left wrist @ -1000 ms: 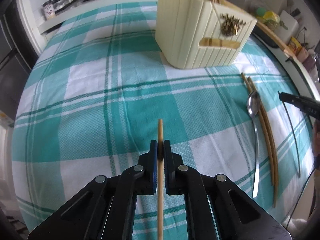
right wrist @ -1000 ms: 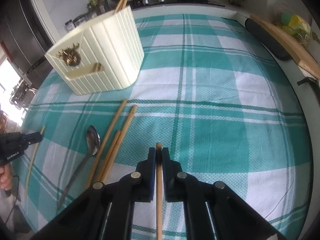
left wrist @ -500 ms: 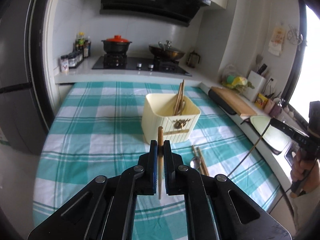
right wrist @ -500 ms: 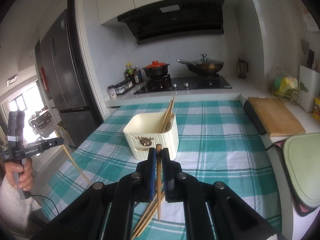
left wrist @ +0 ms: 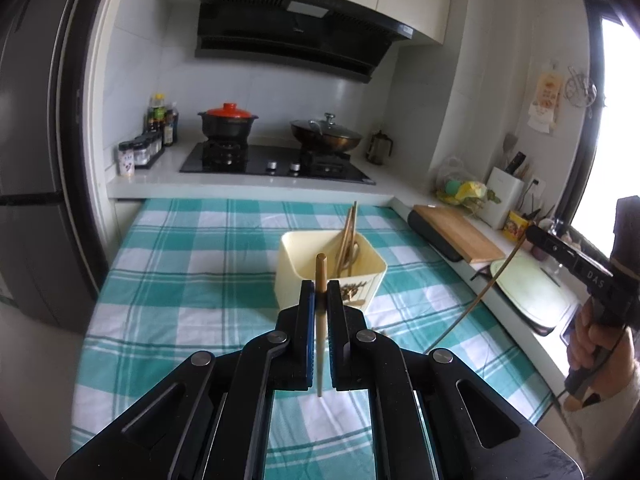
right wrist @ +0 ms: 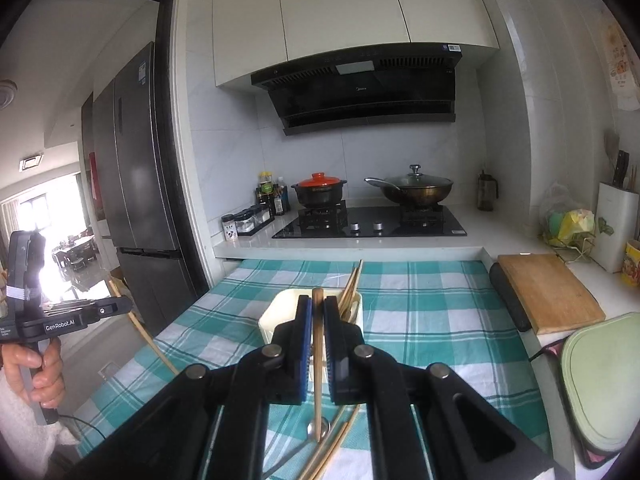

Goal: Organize utensils
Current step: 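Lift both held chopsticks over the cream box and open both tools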

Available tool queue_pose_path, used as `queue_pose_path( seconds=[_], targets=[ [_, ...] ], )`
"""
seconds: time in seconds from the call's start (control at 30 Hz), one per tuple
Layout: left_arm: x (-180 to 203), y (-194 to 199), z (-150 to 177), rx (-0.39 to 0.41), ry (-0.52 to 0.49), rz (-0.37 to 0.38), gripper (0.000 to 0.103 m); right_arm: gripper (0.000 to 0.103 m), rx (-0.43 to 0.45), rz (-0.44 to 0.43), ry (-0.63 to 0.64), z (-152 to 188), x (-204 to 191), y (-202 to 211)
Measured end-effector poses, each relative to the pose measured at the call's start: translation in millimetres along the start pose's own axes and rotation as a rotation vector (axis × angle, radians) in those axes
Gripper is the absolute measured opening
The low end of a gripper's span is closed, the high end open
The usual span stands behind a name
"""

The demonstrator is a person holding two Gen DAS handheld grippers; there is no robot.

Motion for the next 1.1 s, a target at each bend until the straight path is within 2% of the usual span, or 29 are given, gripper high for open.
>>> queue_pose_path(
  seconds=[0.27, 0.43, 0.53, 0.63, 0.73, 0.93, 1.0, 1.03, 1.07, 1.1],
  targets=[
    [20.5, -10.7, -73.3, 0.111, -0.043, 0.012, 0.004, 0.006, 0.069, 0.014, 0.024, -71.4, 13.7, -35.9],
    [33.8, -44.8, -109.3, 0.153, -0.078, -0.014, 0.004, 0.006, 0.089, 0.018, 0.018, -96.5, 19.1, -76.8],
    [36.1, -80.0, -118.2, 0.117, -0.072, -0.026, 0.004, 0.006, 0.048, 0.014, 0.019, -93.0, 20.0, -112.8],
    [34.8, -121.1, -114.7, 0.046, -0.067, -0.038, 0.004, 0.006, -0.052, -0.02, 0.0, -75.1, 22.0, -153.9],
    [29.6, -162.3, -100.9, -0.045, -0.056, -0.05, 0.004, 0.006, -0.184, -0.061, -0.057, -47.2, 28.0, -194.6],
    [19.5, -228.7, -67.4, -0.21, -0.019, -0.071, 0.005, 0.008, -0.362, -0.089, -0.129, -5.6, 34.7, -255.7],
    [15.8, -240.4, -60.8, -0.258, 0.01, -0.09, 0.017, 0.025, -0.382, -0.069, -0.147, 0.3, 38.2, -264.5],
    [12.7, -240.0, -59.1, -0.267, 0.029, -0.096, 0.034, 0.04, -0.364, -0.059, -0.162, -0.1, 41.1, -261.6],
    [10.5, -234.8, -58.9, -0.259, 0.042, -0.093, 0.046, 0.045, -0.339, -0.049, -0.173, -0.9, 43.2, -254.9],
    [9.5, -225.8, -58.1, -0.246, 0.04, -0.086, 0.051, 0.045, -0.322, -0.049, -0.174, -2.2, 43.4, -248.0]
  ],
)
Point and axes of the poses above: each gripper's, at about its wrist camera, not at the fingertips, and y roughly against the way its jaws point, x to its right, z to its underside, the point moved 6 cm from there along -y, roughly the way its jaws point, and after that the axes turned 8 degrees about y, right-handed, at the moved point
